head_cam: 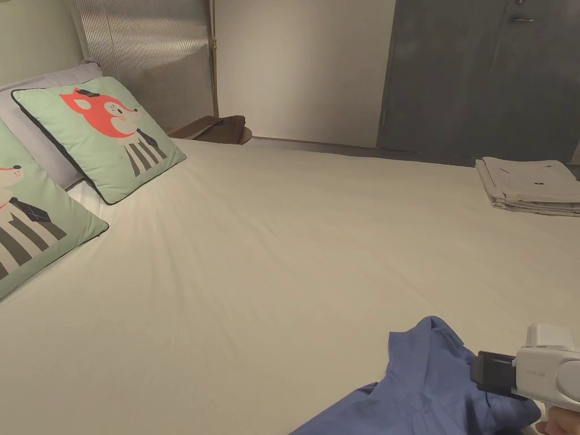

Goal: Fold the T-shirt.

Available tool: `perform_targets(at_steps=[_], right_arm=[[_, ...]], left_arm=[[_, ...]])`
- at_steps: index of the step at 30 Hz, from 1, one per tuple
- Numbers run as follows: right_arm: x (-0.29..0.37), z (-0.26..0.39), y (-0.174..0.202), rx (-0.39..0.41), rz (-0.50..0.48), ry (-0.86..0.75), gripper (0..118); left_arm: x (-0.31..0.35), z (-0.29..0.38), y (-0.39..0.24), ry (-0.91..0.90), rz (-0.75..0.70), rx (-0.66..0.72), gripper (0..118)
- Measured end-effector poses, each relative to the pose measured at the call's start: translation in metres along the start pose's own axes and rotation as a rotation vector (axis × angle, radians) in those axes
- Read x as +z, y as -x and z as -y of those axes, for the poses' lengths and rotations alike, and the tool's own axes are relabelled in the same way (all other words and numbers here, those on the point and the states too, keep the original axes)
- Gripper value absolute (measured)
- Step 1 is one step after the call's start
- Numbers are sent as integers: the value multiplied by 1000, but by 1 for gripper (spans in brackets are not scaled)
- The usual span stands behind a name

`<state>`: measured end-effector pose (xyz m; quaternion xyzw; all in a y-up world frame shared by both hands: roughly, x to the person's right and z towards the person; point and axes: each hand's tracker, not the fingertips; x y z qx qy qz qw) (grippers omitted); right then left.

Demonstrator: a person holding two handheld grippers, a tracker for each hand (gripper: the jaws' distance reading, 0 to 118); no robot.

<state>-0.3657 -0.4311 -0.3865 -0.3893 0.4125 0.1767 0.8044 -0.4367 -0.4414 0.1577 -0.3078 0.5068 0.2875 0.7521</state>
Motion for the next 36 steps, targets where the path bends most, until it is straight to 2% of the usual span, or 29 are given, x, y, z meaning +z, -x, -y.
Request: perform_targets(at_steps=[2, 4, 5, 6, 7, 10, 13, 18, 25, 31, 36], right_arm=[[-16, 4, -3, 14, 27, 53, 92], [-26, 8, -6, 31, 41, 87, 72], [-25, 12, -7, 30, 34, 85, 53], [-22, 15, -10, 29, 19, 79, 17], [-17, 17, -12, 17, -5, 55, 5], [6, 16, -14, 31, -57, -36, 4], [40, 10, -20, 39, -59, -153, 4], [114, 7, -40, -34, -136, -376, 4], [240, 42, -60, -97, -146, -668, 4], [327, 94, -75, -193, -143, -877, 4], [380, 133, -80, -203, -97, -991, 4]], left_arm=[[-3, -1, -1, 6, -7, 2, 4], [-7, -1, -2, 14, -12, -1, 4], [-7, -1, -2, 17, -10, 0, 4], [-9, -2, -2, 21, -9, 2, 4], [-8, -2, -2, 21, -9, 4, 4], [-5, -6, -3, 15, 1, 7, 4], [4, -12, -5, -21, 14, 6, 4], [29, -29, -6, -108, 58, 30, 4], [75, -47, -12, -276, 120, 50, 4], [130, -58, -11, -469, 174, 85, 4], [170, -61, -15, -621, 200, 87, 4]])
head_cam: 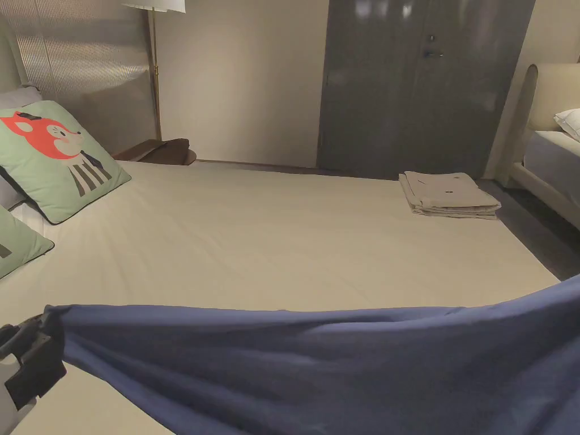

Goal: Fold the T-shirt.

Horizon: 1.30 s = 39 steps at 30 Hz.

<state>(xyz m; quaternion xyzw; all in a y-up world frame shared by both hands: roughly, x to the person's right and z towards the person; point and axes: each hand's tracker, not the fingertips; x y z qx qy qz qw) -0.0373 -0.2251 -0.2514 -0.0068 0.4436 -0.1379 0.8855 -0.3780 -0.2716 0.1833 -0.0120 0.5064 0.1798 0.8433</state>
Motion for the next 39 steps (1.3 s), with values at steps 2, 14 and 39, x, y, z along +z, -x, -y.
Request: perform_targets(at_steps=[2, 14, 39], right_arm=[[15, -7, 1, 2, 7, -27, 4], [-19, -48, 18, 38, -25, -96, 4], [-386, -107, 66, 216, -37, -32, 4]], left_arm=[[9, -8, -4, -39, 18, 8, 4], [-34, -85, -27, -142, 109, 20, 4], [-325, -283, -83, -172, 48, 6, 4]])
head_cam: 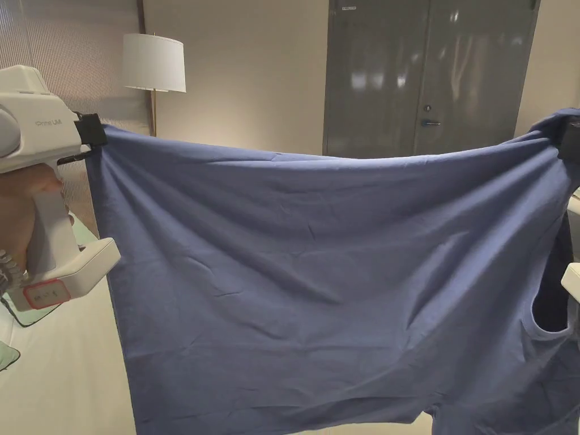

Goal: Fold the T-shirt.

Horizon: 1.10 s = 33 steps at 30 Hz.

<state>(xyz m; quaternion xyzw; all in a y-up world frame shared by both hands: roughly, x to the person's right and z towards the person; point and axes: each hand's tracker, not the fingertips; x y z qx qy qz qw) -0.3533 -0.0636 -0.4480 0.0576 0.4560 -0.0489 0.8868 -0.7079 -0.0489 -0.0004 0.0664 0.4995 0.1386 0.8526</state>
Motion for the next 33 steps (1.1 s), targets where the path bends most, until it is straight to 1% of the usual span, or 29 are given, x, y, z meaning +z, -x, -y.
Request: perform_targets(at_steps=[5, 8, 11, 14, 18, 21, 22, 26, 33], right_arm=[[-39, 19, 5, 28, 6, 18, 4], [-48, 33, 7, 39, 12, 38, 4], [-51, 50, 12, 14, 3, 57, 4], [-45, 64, 14, 37, 3, 88, 4], [-31, 79, 12, 23, 6, 135, 4], [-7, 89, 9, 26, 23, 175, 4], [2, 92, 8, 22, 3, 196, 4], [53, 103, 4, 51, 6, 224, 4], [160, 133, -7, 31, -32, 338, 4]], left_arm=[[-36, 14, 0, -2, -24, 6, 4], [-49, 24, 9, 16, -37, 37, 4], [-46, 42, 10, 29, -46, 45, 4], [-43, 53, 14, 51, -52, 34, 4], [-25, 62, 22, 82, -55, 49, 4], [0, 71, 20, 98, -54, 8, 4], [11, 73, 21, 101, -54, 0, 4], [50, 81, 31, 127, -42, -35, 4], [158, 115, 48, 197, -30, -95, 4]])
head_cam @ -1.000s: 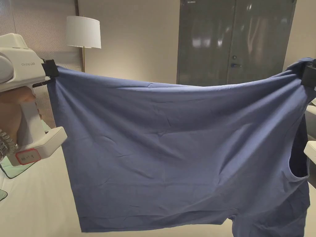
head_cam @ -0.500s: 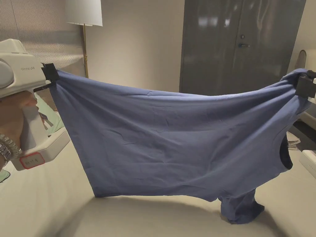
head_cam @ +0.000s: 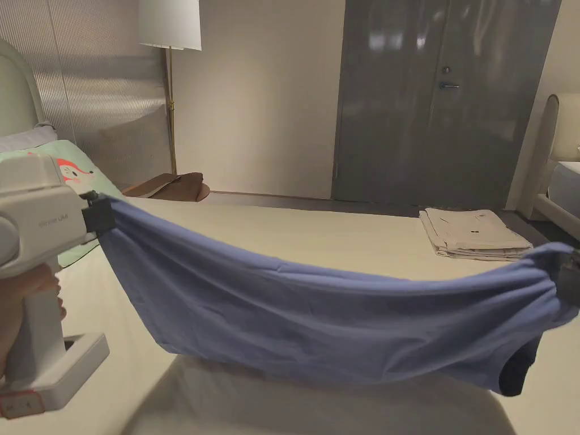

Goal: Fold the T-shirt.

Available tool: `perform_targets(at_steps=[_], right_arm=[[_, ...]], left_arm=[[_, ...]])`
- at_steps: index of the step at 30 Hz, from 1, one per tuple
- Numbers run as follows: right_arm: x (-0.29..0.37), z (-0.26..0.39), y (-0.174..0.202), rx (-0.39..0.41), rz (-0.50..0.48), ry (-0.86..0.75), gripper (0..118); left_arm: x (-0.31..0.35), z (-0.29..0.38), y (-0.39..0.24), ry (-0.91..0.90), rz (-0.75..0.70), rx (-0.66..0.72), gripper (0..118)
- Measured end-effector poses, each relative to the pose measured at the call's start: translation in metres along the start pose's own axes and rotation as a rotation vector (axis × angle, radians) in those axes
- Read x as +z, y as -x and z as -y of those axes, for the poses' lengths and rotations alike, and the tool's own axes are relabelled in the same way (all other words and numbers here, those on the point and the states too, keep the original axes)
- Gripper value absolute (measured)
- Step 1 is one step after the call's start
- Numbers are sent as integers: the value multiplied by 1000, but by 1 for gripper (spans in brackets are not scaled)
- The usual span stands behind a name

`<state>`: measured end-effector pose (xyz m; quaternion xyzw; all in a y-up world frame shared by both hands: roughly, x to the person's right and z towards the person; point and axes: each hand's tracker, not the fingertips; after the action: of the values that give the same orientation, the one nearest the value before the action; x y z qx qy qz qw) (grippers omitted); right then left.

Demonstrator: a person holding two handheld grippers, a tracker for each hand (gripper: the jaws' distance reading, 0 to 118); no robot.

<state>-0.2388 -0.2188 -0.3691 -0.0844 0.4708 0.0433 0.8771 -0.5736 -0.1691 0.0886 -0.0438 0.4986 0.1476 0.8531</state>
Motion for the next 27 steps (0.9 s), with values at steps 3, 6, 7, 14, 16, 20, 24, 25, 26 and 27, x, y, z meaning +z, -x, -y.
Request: perform_targets(at_steps=[3, 6, 7, 14, 16, 20, 24, 25, 26, 27], right_arm=[[44, 33, 0, -6, -19, 60, 4], [91, 68, 2, -14, -33, 128, 4], [106, 81, 2, -19, -36, 154, 4], [177, 168, 3, -44, -36, 343, 4], [192, 190, 7, -47, -25, 386, 4], [215, 219, 15, -55, -25, 488, 4], [219, 248, 11, -74, 2, 564, 4], [218, 257, 4, -81, 7, 578, 4], [217, 263, 4, -80, 6, 593, 4], [217, 268, 6, -77, 11, 603, 4]], left_arm=[[41, 33, 14, 61, -1, -2, 4], [73, 73, 29, 149, -5, -1, 4], [84, 88, 34, 182, -12, -7, 4], [136, 197, 76, 422, -66, -28, 4], [150, 222, 90, 492, -74, -6, 4], [161, 257, 109, 588, -93, 14, 4], [166, 276, 112, 670, -94, 0, 4], [166, 279, 112, 681, -93, -1, 4], [164, 283, 113, 697, -96, -4, 4], [162, 285, 114, 706, -100, -1, 4]])
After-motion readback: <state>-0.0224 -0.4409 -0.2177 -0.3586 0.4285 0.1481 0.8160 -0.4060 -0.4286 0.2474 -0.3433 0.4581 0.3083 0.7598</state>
